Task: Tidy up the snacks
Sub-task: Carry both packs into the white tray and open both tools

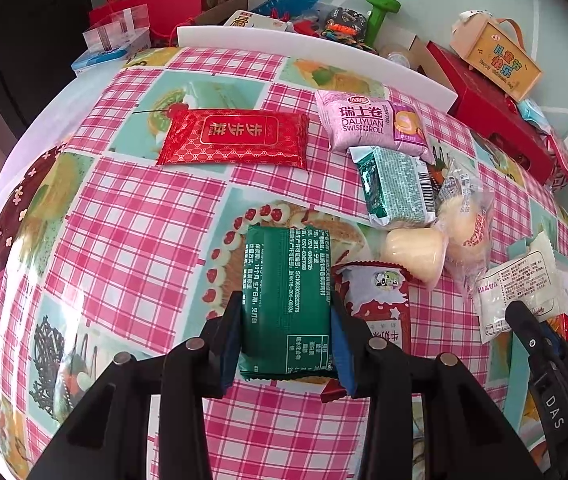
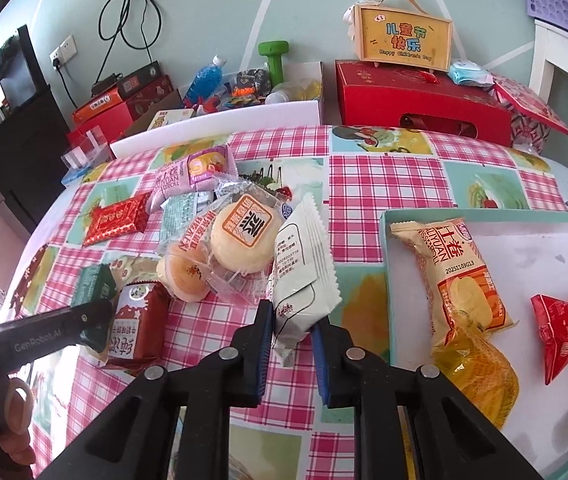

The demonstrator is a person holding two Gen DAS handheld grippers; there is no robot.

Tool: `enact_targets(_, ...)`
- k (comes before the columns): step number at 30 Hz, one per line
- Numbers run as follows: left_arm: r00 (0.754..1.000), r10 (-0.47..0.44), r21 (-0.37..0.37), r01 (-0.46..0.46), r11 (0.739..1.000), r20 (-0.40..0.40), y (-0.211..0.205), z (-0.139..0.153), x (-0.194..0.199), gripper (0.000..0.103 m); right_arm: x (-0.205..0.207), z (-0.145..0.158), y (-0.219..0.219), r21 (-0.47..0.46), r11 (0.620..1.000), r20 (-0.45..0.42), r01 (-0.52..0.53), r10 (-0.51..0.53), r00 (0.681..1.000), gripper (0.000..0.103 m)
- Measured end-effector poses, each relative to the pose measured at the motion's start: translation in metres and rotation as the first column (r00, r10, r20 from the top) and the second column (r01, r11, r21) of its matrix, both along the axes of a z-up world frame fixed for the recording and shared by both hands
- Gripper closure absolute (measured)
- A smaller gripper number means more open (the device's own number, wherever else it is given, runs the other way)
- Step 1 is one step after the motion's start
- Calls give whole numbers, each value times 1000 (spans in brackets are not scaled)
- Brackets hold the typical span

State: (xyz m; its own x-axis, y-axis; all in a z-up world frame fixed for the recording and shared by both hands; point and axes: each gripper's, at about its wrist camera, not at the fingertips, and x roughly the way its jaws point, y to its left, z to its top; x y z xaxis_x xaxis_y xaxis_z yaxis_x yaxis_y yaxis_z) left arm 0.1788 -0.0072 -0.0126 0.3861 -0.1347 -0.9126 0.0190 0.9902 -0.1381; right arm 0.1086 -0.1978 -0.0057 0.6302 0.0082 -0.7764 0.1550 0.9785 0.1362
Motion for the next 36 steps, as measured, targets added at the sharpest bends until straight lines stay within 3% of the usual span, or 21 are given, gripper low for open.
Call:
enact_targets(13,996,-3,-16,4,1000,88,-4,27,-7,62,-10,22,-5,28,999,63,16,-18,998,84)
enact_targets(23,981,-86,-51,96,994,176,-34,55,-21,62,-32,53,-20,22,998,148,57,-60,987,84)
enact_targets(29,963,-188,-39,199,979,194,-74,63,-29,62,-46,59,-61,19,985,163,174,-174,971,84)
enact_targets(36,924,-334,-26,344,939,186,-142,69,-34,62,-76,64,-133,1,924,177,382,-376,909,84)
